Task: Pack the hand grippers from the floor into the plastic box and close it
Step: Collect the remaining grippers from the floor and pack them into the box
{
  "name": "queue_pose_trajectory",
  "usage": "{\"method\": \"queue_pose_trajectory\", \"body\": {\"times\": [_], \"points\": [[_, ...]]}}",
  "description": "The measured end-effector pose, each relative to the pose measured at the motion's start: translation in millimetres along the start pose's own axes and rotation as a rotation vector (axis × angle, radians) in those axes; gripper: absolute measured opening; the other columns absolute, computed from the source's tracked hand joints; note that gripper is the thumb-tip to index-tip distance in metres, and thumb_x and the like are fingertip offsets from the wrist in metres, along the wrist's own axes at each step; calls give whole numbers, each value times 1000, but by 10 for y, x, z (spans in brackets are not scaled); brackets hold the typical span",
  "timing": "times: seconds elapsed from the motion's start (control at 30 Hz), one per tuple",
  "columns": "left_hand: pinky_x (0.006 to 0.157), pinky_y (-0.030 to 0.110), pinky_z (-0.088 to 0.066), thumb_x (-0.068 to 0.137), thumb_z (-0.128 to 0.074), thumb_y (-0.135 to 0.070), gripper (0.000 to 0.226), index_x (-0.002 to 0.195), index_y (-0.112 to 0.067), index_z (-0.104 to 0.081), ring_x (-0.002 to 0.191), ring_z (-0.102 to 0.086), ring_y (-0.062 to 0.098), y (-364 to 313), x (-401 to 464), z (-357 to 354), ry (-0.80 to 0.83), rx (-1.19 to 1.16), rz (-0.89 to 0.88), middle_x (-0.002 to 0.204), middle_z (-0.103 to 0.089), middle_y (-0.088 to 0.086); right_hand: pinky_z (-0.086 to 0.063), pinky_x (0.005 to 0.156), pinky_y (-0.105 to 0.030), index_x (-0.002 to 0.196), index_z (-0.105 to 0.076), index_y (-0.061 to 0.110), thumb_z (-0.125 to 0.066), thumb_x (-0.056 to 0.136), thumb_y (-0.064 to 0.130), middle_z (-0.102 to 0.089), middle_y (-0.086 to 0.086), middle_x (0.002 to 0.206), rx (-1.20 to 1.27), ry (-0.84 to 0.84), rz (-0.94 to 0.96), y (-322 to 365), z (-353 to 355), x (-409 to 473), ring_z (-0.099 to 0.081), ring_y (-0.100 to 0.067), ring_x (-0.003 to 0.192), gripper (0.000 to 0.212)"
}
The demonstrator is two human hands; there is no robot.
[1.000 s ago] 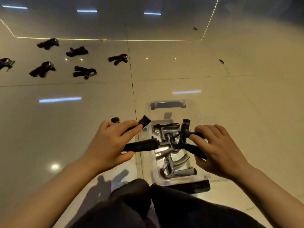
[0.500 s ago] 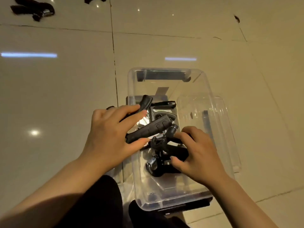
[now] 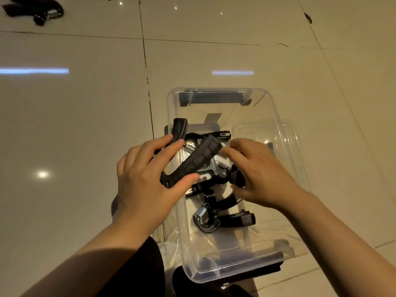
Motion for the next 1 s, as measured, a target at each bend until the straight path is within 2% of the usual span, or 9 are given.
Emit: {"method": "queue_pose_trajectory", "body": {"times": [0.13, 0.23, 0.33, 0.4, 0.47, 0.6, 0.77, 0.87, 1.0], "points": [[93, 44, -39, 71, -59, -58, 59, 122, -28, -58, 110, -45, 12, 59, -10, 5, -26, -29, 76, 124, -52, -7, -48, 81, -40, 123, -52, 12, -74, 61, 19, -51, -10, 121, 91, 80, 168, 399, -418, 260, -49, -27, 106, 66], [94, 35, -32, 71, -61, -57, 57, 121, -31, -57, 111, -44, 10, 62, -9, -18, -17, -5, 83, 125, -51, -11, -51, 74, -40, 125, -49, 11, -75, 61, 13, -48, -10, 120, 285, 126, 155, 526, -653, 351, -49, -26, 104, 69], [93, 33, -28, 68, -60, -59, 57, 120, -33, -56, 110, -43, 8, 27, 1, -31, -12, 9, 73, 125, -51, -13, -48, 88, -40, 129, -45, 11, -75, 64, 15, -46, -9, 127, 342, 153, 31, 350, -843, 323, -45, -26, 115, 72], [92, 35, -31, 66, -60, -61, 58, 118, -34, -56, 108, -43, 7, 30, 10, -23, -20, -26, 96, 122, -50, -16, -42, 98, -39, 133, -43, 11, -76, 65, 24, -45, -6, 134, 307, 198, -31, 197, -962, 282, -41, -23, 122, 77], [92, 40, -37, 64, -60, -62, 58, 116, -36, -54, 106, -43, 6, 49, 20, -15, -28, -81, 127, 118, -47, -20, -39, 102, -40, 137, -40, 13, -76, 67, 31, -45, -5, 137, 267, 223, -57, 124, -1042, 265, -41, -23, 125, 81], [92, 50, -41, 63, -60, -64, 58, 115, -39, -51, 107, -46, 9, 55, 33, -11, -30, -123, 149, 117, -46, -20, -35, 102, -38, 134, -41, 17, -75, 69, 35, -51, -3, 130, 188, 186, -76, 151, -1071, 325, -45, -25, 120, 76], [89, 53, -43, 63, -62, -64, 59, 115, -35, -54, 110, -49, 17, 91, 39, -24, -39, -148, 177, 119, -50, -12, -31, 100, -39, 135, -40, 17, -76, 70, 38, -53, -4, 125, 124, 185, -57, 205, -1067, 338, -47, -25, 116, 78], [89, 54, -44, 63, -61, -64, 60, 115, -36, -52, 110, -48, 17, 106, 47, -30, -41, -154, 185, 118, -46, -16, -34, 99, -40, 132, -44, 16, -78, 67, 37, -55, -5, 121, 132, 174, -25, 260, -1098, 350, -49, -26, 113, 76], [87, 54, -44, 62, -61, -63, 60, 115, -35, -53, 108, -49, 16, 95, 49, -20, -42, -150, 182, 119, -50, -12, -31, 102, -39, 131, -45, 17, -78, 67, 38, -54, -6, 121, 131, 148, -39, 280, -1106, 342, -48, -26, 114, 75]]}}
Point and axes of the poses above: each hand's wrist, its own x-axis towards the middle knuckle, its own z-axis out of the back of the hand, y = z × x, the point moved 8 cm from there along x, towards the middle knuckle
